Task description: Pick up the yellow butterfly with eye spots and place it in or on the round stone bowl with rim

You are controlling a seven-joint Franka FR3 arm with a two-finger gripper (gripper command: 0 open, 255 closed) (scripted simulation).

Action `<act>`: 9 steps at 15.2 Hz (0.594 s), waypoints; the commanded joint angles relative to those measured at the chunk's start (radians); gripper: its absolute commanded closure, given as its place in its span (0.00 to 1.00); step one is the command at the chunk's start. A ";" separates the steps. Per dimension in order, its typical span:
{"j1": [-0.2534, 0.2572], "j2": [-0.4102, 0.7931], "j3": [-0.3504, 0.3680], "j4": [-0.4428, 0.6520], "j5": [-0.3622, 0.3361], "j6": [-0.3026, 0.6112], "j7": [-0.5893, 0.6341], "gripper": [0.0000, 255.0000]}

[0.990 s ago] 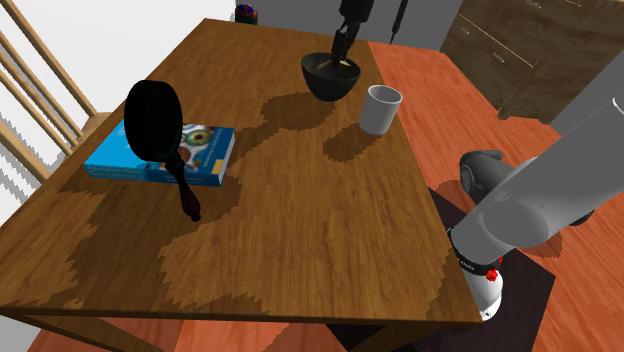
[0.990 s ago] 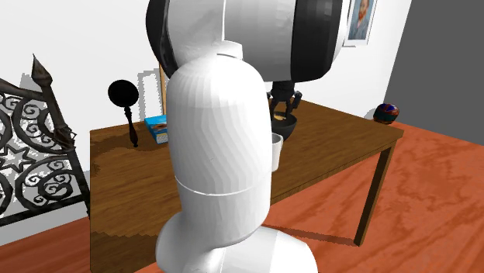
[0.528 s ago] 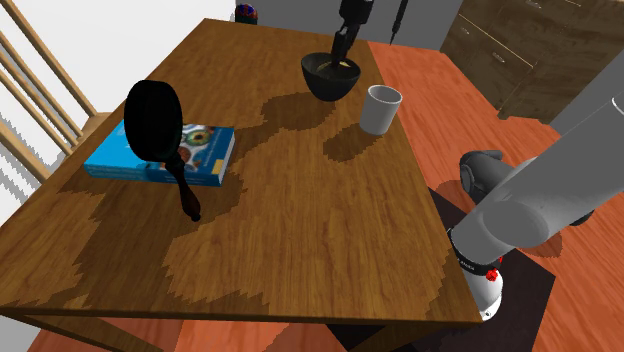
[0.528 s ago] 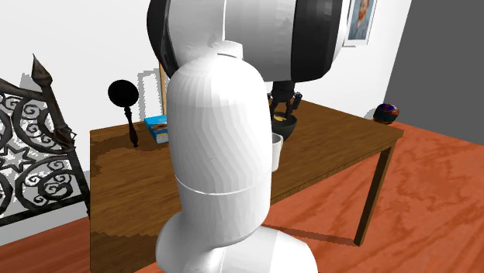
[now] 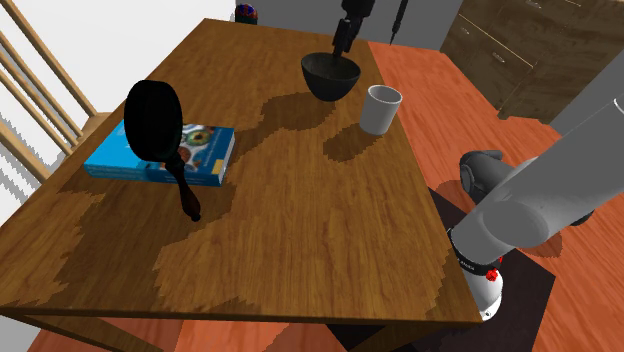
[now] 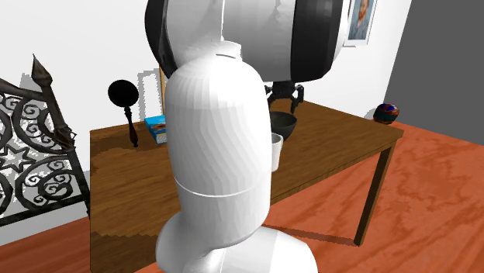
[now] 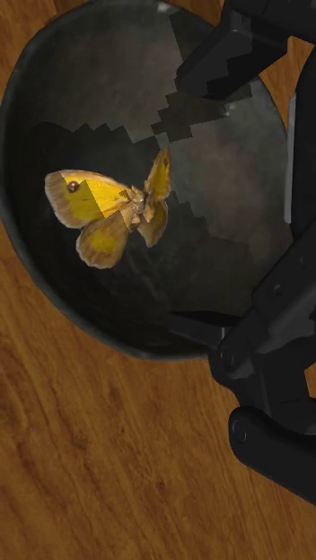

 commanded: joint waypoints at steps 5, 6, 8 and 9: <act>-0.002 -0.006 -0.003 0.079 -0.002 -0.086 0.001 0.00; -0.002 -0.006 -0.003 0.079 -0.002 -0.086 0.001 0.00; -0.002 -0.006 -0.003 0.079 -0.002 -0.086 0.001 0.00; -0.002 -0.006 -0.003 0.079 -0.002 -0.086 0.001 0.00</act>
